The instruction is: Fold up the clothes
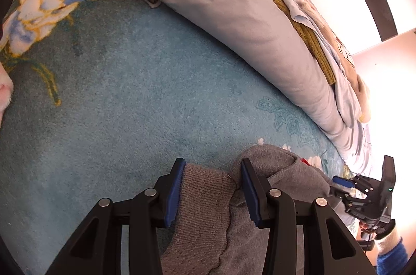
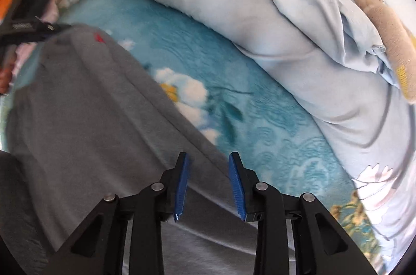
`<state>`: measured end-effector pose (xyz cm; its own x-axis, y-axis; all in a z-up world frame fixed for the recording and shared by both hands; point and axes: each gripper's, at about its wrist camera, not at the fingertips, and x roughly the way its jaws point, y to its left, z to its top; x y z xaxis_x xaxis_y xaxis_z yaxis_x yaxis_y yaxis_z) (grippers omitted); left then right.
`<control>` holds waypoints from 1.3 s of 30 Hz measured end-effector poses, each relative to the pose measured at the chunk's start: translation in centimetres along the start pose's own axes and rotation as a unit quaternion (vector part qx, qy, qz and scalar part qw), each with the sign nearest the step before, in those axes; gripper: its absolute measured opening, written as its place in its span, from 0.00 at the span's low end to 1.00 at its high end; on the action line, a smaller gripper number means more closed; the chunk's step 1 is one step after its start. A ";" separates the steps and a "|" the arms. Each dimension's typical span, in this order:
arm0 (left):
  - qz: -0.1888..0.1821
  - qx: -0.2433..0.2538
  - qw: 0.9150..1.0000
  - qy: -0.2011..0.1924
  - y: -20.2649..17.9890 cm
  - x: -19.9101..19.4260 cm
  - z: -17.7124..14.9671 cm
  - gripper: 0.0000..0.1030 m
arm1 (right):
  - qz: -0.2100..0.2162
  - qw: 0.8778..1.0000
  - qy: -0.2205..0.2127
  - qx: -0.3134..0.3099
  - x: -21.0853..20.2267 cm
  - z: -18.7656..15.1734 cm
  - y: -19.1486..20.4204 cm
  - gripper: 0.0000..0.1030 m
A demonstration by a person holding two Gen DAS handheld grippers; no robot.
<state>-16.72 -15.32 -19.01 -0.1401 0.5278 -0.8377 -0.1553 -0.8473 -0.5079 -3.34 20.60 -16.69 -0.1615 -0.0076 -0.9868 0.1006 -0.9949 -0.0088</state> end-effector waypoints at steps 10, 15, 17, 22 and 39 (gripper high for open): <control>-0.003 0.011 1.000 -0.007 0.0 -0.3 0.1 0.44 | -0.033 0.999 0.002 -0.034 0.1 0.6 1.0 0.01; 0.002 0.019 0.999 -0.038 -0.3 -1.3 0.4 0.41 | -0.053 0.998 -0.037 -0.011 -2.0 2.6 -0.7 0.00; 0.005 0.015 0.999 -0.036 -0.3 -1.2 0.7 0.41 | -0.058 0.997 -0.050 -0.002 -2.9 3.8 -1.5 0.00; 0.013 0.012 1.000 -0.023 0.0 -0.7 1.0 0.41 | -0.032 0.998 -0.034 -0.034 -3.7 4.8 -1.2 0.00; -0.002 -0.014 1.000 -0.013 0.8 0.1 0.6 0.41 | -0.024 0.994 0.022 -0.108 -1.8 4.1 1.1 0.25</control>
<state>-17.41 -15.89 -19.33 -0.1654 0.5330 -0.8298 -0.1286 -0.8458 -0.5177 -7.00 19.05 -14.21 -0.1291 0.0483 -0.9905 0.3020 -0.9495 -0.0856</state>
